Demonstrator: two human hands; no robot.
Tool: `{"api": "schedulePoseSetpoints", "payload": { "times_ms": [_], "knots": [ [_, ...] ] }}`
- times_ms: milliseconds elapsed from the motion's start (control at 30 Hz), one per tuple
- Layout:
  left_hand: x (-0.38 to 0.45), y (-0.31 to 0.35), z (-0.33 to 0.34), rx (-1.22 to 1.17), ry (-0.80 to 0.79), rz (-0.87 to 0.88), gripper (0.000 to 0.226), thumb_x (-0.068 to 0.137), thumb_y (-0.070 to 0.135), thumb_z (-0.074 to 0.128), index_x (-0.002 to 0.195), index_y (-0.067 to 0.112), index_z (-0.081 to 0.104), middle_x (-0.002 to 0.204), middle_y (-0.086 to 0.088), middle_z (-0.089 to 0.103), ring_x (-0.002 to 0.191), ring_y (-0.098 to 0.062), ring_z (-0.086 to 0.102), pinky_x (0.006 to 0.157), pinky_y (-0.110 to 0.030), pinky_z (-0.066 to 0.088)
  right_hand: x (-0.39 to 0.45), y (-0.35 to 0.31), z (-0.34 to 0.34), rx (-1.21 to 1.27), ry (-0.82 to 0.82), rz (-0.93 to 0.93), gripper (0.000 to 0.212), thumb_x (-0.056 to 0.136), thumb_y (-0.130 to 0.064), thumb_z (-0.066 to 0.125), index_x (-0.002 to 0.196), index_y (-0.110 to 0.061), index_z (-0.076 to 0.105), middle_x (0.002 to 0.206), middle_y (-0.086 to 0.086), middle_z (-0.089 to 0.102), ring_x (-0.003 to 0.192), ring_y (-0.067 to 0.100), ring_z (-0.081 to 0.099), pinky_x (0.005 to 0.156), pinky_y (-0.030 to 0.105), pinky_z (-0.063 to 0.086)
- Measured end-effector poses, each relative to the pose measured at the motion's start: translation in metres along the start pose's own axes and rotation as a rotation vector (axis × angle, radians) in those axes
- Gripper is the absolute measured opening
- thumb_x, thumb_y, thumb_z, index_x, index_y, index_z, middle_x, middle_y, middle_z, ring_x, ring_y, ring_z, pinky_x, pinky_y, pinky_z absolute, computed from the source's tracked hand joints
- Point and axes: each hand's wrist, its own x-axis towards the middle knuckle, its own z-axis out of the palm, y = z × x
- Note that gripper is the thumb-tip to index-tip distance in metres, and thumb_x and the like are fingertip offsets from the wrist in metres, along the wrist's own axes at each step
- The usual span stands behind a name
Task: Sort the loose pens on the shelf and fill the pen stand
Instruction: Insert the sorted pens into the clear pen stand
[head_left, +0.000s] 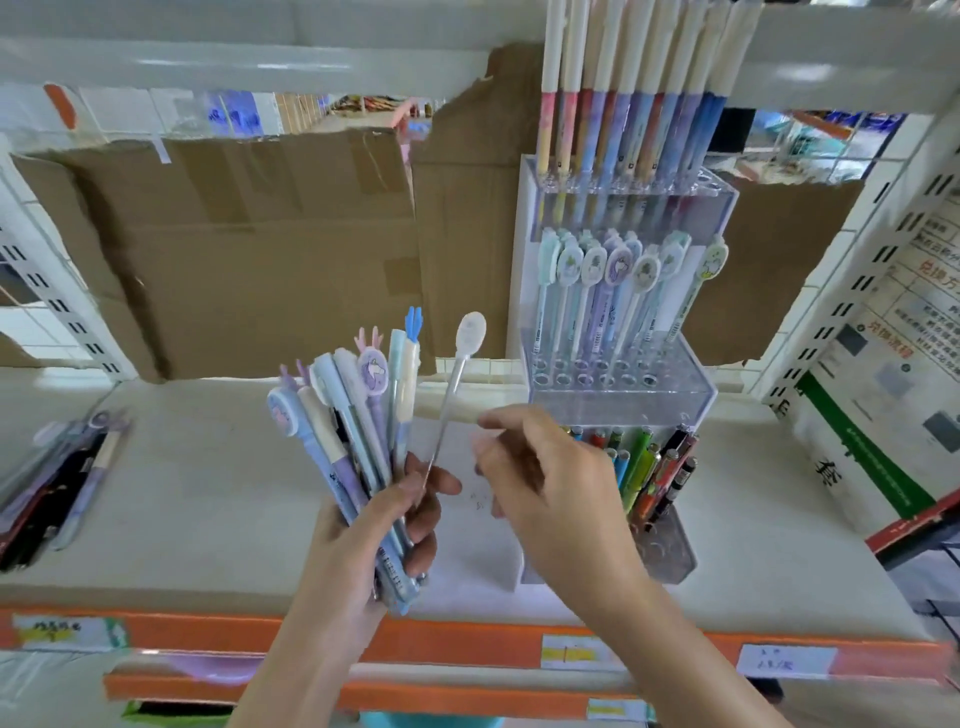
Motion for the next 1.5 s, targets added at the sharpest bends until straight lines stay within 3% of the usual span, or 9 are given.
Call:
{"api": "schedulePoseSetpoints", "payload": {
  "times_ms": [67,167,300,500,633,967,1233,1400,1500],
  "knots": [
    [0.007,0.009,0.010,0.008,-0.006,0.015,0.041,0.046,0.031,0.089,0.073,0.011,0.066,0.067,-0.011,0.061,0.043,-0.008,0.041,0.034,-0.016,0.032,0.020,-0.012,-0.005,0.079,-0.082,0.087,0.022,0.092,-0.036,0.055,0.101,-0.018,0.062,0.070,0.004,0.065,0.059,0.011,0.060,0.063,0.024,0.047],
    [0.017,0.018,0.023,0.025,-0.005,0.048,0.021,0.069,0.011,0.069,0.082,0.005,0.053,0.061,-0.012,0.060,0.041,-0.009,0.040,0.033,-0.015,0.030,0.039,-0.022,-0.012,0.143,-0.055,0.066,0.013,0.089,-0.031,0.061,0.091,-0.018,0.064,0.067,-0.003,0.064,0.059,0.008,0.060,0.064,0.023,0.047],
    [0.029,0.022,0.040,0.120,0.010,0.101,0.020,0.067,0.002,0.071,0.079,0.005,0.055,0.062,-0.013,0.063,0.042,-0.011,0.041,0.033,-0.018,0.031,0.050,-0.024,-0.027,0.163,-0.015,0.045,0.012,0.089,-0.022,0.062,0.083,-0.012,0.065,0.061,-0.005,0.062,0.053,0.002,0.056,0.058,0.017,0.043],
    [0.037,0.020,0.057,0.094,0.054,0.080,0.014,0.071,0.019,0.060,0.075,0.007,0.054,0.058,-0.005,0.059,0.038,-0.009,0.040,0.035,-0.016,0.031,0.059,-0.005,-0.096,0.097,0.367,-0.005,0.010,0.089,-0.019,0.062,0.080,-0.017,0.064,0.059,-0.008,0.064,0.054,0.001,0.059,0.057,0.014,0.046],
    [0.042,0.015,0.065,0.085,0.006,0.110,0.015,0.074,0.022,0.060,0.063,0.014,0.055,0.053,-0.002,0.047,0.037,-0.010,0.036,0.035,-0.018,0.030,0.068,0.021,-0.121,-0.123,0.453,0.011,0.008,0.090,-0.020,0.061,0.082,-0.019,0.062,0.066,-0.008,0.064,0.063,0.010,0.062,0.063,0.022,0.050],
    [0.045,0.014,0.074,0.078,-0.082,0.130,0.024,0.080,0.026,0.068,0.069,0.009,0.057,0.052,-0.003,0.044,0.039,-0.012,0.037,0.037,-0.019,0.033,0.087,0.049,-0.119,-0.261,0.352,-0.055,0.012,0.090,-0.014,0.062,0.086,-0.003,0.066,0.073,0.006,0.067,0.069,0.022,0.066,0.065,0.028,0.048],
    [0.043,0.015,0.072,0.136,-0.090,0.141,0.021,0.075,0.033,0.060,0.057,0.021,0.061,0.051,-0.002,0.041,0.040,-0.012,0.035,0.039,-0.020,0.032,0.093,0.044,-0.124,-0.419,0.244,-0.069,0.016,0.091,-0.014,0.060,0.081,-0.002,0.064,0.069,0.005,0.061,0.066,0.020,0.058,0.059,0.013,0.038],
    [0.041,0.013,0.072,0.103,-0.085,0.118,0.019,0.074,0.032,0.062,0.060,0.018,0.063,0.051,-0.002,0.042,0.039,-0.011,0.036,0.037,-0.019,0.032,0.089,0.058,-0.113,-0.514,0.089,0.006,0.015,0.092,-0.016,0.058,0.091,-0.006,0.070,0.081,0.004,0.063,0.073,0.021,0.059,0.070,0.030,0.047],
    [0.040,0.012,0.073,0.058,-0.059,0.106,0.020,0.082,0.029,0.065,0.080,0.010,0.059,0.054,-0.002,0.043,0.038,-0.010,0.036,0.036,-0.019,0.031,0.084,0.064,-0.109,-0.510,0.073,0.033,0.018,0.093,-0.021,0.058,0.094,-0.008,0.070,0.084,0.002,0.063,0.075,0.021,0.058,0.073,0.034,0.049]
  ]
}}
